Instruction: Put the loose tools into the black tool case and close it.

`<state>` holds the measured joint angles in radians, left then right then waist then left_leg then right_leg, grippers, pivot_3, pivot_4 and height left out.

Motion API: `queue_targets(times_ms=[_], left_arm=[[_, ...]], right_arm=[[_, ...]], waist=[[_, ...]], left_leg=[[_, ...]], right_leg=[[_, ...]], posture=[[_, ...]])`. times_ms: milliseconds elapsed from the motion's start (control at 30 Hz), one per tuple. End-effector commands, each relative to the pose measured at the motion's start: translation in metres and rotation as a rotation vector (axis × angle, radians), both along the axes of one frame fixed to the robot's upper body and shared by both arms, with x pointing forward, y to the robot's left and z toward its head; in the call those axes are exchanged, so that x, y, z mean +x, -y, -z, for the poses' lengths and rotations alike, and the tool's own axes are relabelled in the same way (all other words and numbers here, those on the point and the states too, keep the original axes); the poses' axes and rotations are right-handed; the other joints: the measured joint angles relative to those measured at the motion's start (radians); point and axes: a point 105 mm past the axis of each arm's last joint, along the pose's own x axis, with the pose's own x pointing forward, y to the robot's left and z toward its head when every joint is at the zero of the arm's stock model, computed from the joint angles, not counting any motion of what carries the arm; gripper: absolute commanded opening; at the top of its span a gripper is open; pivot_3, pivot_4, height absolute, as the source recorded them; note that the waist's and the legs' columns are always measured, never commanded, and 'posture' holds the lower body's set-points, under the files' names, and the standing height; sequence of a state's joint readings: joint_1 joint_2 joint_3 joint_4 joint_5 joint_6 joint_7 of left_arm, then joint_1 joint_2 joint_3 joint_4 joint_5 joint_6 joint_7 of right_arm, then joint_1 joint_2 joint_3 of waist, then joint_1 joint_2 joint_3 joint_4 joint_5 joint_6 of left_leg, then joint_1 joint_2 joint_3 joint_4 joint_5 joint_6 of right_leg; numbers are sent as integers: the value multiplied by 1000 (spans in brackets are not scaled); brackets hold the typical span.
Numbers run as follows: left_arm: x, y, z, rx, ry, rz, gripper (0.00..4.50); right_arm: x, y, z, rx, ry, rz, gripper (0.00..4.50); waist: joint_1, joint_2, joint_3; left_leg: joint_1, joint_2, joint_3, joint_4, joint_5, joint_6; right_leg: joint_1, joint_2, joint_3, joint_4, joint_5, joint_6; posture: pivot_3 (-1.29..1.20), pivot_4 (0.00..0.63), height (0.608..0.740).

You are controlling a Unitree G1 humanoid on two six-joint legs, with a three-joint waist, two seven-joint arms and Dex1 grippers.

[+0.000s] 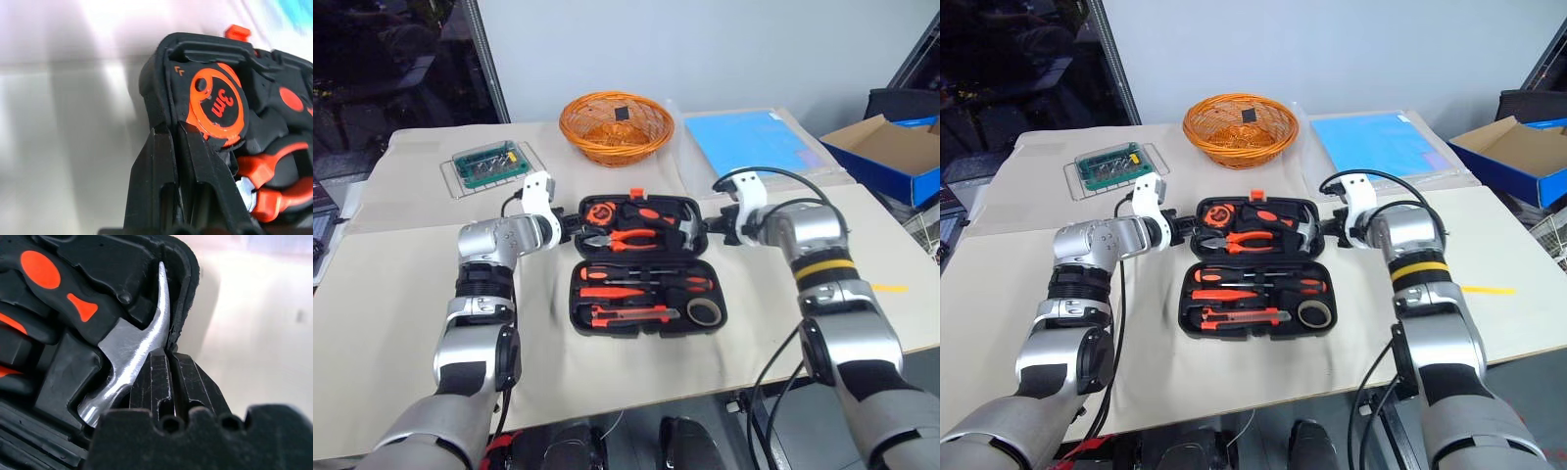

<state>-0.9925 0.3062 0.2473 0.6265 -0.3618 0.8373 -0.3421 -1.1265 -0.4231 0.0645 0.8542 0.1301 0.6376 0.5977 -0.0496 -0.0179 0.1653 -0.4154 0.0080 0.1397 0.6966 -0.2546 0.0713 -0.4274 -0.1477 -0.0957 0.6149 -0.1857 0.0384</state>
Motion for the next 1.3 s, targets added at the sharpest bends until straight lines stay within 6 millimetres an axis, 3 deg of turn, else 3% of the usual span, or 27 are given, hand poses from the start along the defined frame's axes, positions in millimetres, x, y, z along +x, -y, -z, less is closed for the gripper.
queue_targets(times_ms=[33, 167, 267, 400, 600, 700, 767, 833, 900, 967, 1067, 1100, 1200, 1233, 1300], left_arm=[[-4, 6, -48, 94, 311, 71, 0], [-29, 9, -49, 273, 535, 158, 0], [-51, 8, -45, 390, 668, 229, 0], [-79, 12, -37, 501, 797, 366, 0], [-111, 5, -16, 589, 822, 580, 0], [-126, -13, -9, 491, 694, 646, 1017], [-139, -22, -6, 402, 594, 708, 1674], [-159, -47, 8, 330, 361, 786, 2456], [-179, -66, 16, 283, 179, 854, 3025], [-190, -73, 14, 249, 109, 893, 3025], [-195, -73, 6, 232, 101, 929, 3025], [-196, -72, 4, 226, 100, 942, 3063], [-205, -59, -4, 198, 120, 1023, 3063], [-209, -53, -5, 206, 131, 1058, 3063], [-211, -45, -5, 225, 162, 1089, 3586]], right_arm=[[12, -24, -76, 66, 344, -97, 89], [1, -21, -83, 10, 490, -171, 89], [-26, -15, -77, 8, 554, -239, 89], [-78, -4, -59, -56, 615, -306, 89], [-129, 16, -46, -134, 610, -292, 89], [-157, 24, -27, -224, 536, -333, 0], [-172, 30, -14, -286, 467, -362, 711], [-190, 46, 1, -353, 350, -372, 1281], [-208, 58, 9, -361, 240, -384, 1308], [-221, 61, 12, -347, 186, -404, 1308], [-243, 51, 12, -263, 122, -474, 1308], [-247, 48, 12, -243, 108, -491, 796], [-256, 24, 17, -168, 75, -573, 48], [-261, 13, 21, -154, 51, -624, 48], [-267, -1, 32, -169, 13, -692, 0]], waist=[[-1, 0, 1], [2, 0, 1], [13, 1, 1], [29, 1, 1], [38, 1, 1], [40, 1, 1], [41, 1, 1], [41, 0, 1], [40, 1, 1], [39, 1, 0], [48, 2, 0], [52, 2, 0], [57, 1, 0], [57, 1, 0], [58, 1, 0]], left_leg=[[0, 0, 1, -2, 2, 0], [-1, 0, 3, -6, 3, 0], [-10, -1, 1, -9, 3, 0], [-10, -1, 0, -13, 3, 0], [-7, 1, 3, -8, 3, 0], [-5, 4, 3, -1, -1, 3], [-4, 5, 3, 1, -2, 2], [-4, 6, 3, 3, -1, 4], [-4, 6, 2, 4, -1, 4], [-4, 7, 2, 4, -1, 4], [-3, 7, 2, 5, -3, 3], [-1, 7, 2, 5, -8, 1], [1, 7, 1, 5, -11, 4], [1, 8, 1, 5, -11, 3], [1, 7, 1, 5, -11, 3]], right_leg=[[-1, 0, 0, 0, 0, -1], [-5, 0, 0, -3, 0, -1], [-13, 0, -4, -4, 0, -1], [-13, 0, -8, -6, -1, 1], [-8, 0, -8, -7, -2, 0], [-5, -2, -6, -6, -3, 2], [-6, -2, -4, -4, -5, 5], [-5, -2, -3, -3, -5, 5], [-6, -1, -3, -2, -6, 5], [-7, 0, -3, -2, -6, 5], [-6, -1, -2, -3, -6, 5], [-5, -1, -2, -3, -6, 5], [-6, -1, -2, -3, -6, 4], [-6, -1, -2, -3, -7, 2], [-6, -1, -1, -4, -7, 1]], posture=[[0, 150, 740], [0, 150, 740], [0, 150, 740], [0, 150, 740], [0, 150, 740], [0, 150, 740], [0, 150, 740], [0, 150, 740], [0, 150, 740], [0, 150, 740], [0, 150, 740], [0, 150, 740], [0, 150, 740], [0, 150, 740], [0, 150, 740]])
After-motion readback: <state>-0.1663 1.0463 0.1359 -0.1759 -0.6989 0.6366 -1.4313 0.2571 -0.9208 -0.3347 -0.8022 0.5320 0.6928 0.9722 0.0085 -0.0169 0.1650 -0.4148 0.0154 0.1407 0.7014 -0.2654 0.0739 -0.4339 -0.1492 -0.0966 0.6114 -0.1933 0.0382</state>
